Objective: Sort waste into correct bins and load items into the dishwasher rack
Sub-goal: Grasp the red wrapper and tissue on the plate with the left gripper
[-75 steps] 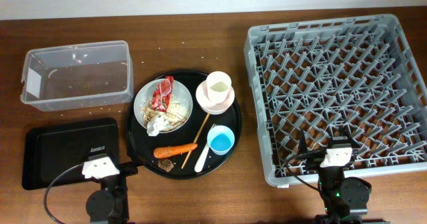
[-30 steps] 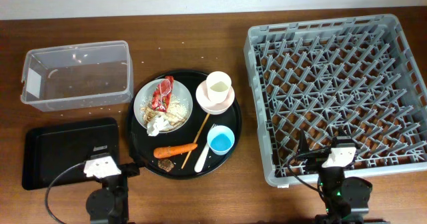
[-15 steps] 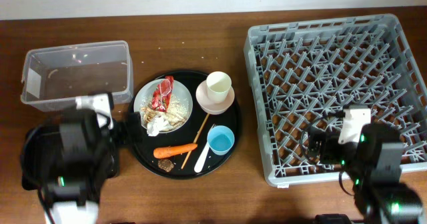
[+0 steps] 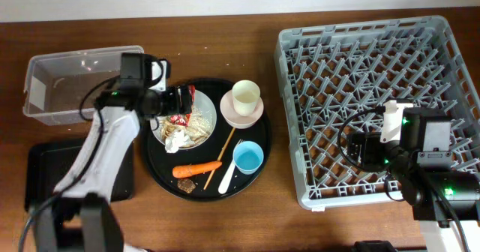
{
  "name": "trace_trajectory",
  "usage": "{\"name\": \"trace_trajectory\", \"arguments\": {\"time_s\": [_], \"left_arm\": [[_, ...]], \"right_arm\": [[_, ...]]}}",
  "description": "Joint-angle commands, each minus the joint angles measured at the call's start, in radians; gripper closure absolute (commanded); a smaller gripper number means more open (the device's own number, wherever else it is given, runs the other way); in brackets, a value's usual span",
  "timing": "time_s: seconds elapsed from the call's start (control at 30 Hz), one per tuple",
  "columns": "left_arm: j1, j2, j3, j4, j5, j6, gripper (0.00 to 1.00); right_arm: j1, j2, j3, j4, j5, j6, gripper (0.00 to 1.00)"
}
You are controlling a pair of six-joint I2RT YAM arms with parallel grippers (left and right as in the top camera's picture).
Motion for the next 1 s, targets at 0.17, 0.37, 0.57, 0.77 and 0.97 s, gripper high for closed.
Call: {"name": "trace_trajectory", "arguments": {"time_s": [0.17, 0.37, 0.57, 0.77, 0.97], "left_arm": [[-0.003, 0.209, 0.014, 0.162, 0.005, -0.002, 0.17], [-0.015, 0.249, 0.014, 0.158, 0.006, -0.002, 0.46], [-0.019, 0.249, 0.013, 0.142, 0.003, -0.002, 0.93], [-0.019, 0.215, 0.042, 0.113, 0.006, -0.002, 0.99], [0.081, -0.064, 0.159, 0.102, -0.169, -0.002, 0.99]], "right_arm": [[0.005, 0.007, 0.021, -0.015, 0.012, 0.009, 0.01], [0.005, 0.015, 0.021, -0.016, 0.012, 0.009, 0.02], [0.005, 0.015, 0.021, -0.016, 0.012, 0.009, 0.01], [0.005, 0.015, 0.02, -0.016, 0.012, 0.009, 0.01], [0.005, 0.015, 0.021, -0.019, 0.012, 0.009, 0.01]]}}
